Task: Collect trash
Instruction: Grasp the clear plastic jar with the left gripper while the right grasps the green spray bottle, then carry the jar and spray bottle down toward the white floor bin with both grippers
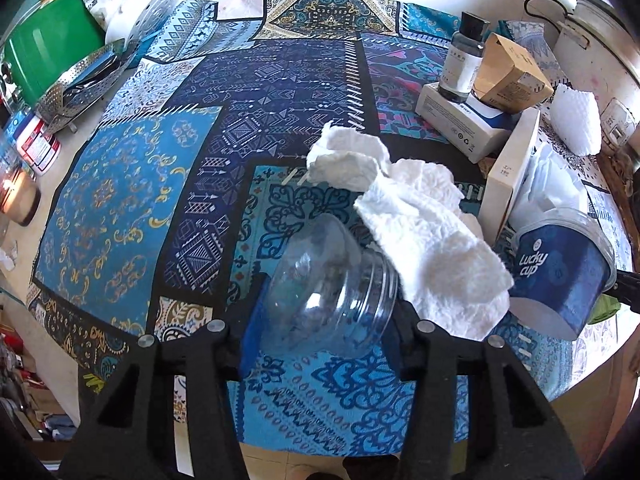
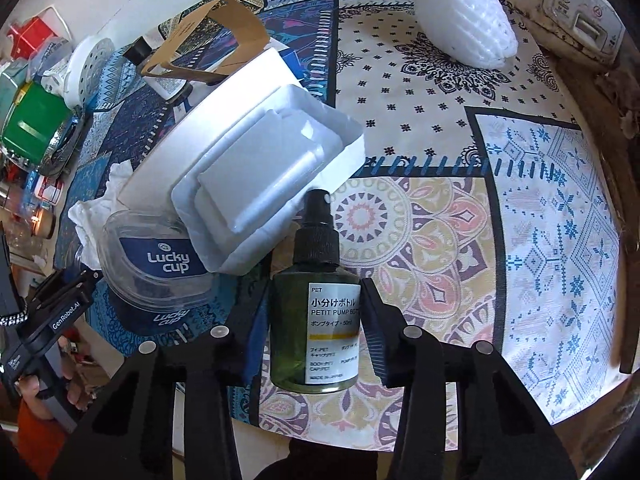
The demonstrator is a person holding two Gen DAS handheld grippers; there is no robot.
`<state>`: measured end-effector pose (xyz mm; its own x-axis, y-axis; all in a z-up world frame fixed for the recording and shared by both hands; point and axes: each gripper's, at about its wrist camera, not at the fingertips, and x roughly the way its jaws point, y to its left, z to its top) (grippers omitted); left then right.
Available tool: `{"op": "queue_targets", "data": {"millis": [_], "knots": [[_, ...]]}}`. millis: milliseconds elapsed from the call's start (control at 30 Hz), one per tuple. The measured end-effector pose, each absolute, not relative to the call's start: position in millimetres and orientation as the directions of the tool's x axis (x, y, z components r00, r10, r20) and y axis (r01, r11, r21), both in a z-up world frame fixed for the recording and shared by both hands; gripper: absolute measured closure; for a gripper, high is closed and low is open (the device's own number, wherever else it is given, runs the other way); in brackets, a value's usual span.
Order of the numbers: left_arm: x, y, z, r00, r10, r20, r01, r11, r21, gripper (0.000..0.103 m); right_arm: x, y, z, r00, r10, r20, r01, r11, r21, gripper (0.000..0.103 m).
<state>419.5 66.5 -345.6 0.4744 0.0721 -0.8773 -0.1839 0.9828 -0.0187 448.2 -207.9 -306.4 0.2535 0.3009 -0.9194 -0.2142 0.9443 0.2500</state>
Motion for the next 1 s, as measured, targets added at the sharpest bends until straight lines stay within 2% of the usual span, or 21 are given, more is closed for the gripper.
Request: {"op": "queue_targets", "data": {"millis": [200,633,1000], "knots": [[427.8,62.3,-346.3,0.482,0.095,-0.871,-0.176,0.984,0.009,0.059,452.3,-221.9,-305.6,0.261,0.302,-0.917,-0.207,0.945,0.253,0.064],[411.8,85.8,-341.4,0.475,0.141,-0.869,-0.253,0.967,0.019,0.059,444.2,-228.3,-295.9,0.297,0.311,-0.903,-0.198,0.945,0.26,0.064],[374.4,94.1,-300.2,0.55,0.152,-0.821,-0.26,0.966,0.005,0.06,416.5,-230.6,-268.6,0.362,0.317,-0.877,-0.195,0.946,0.261,0.064]]}}
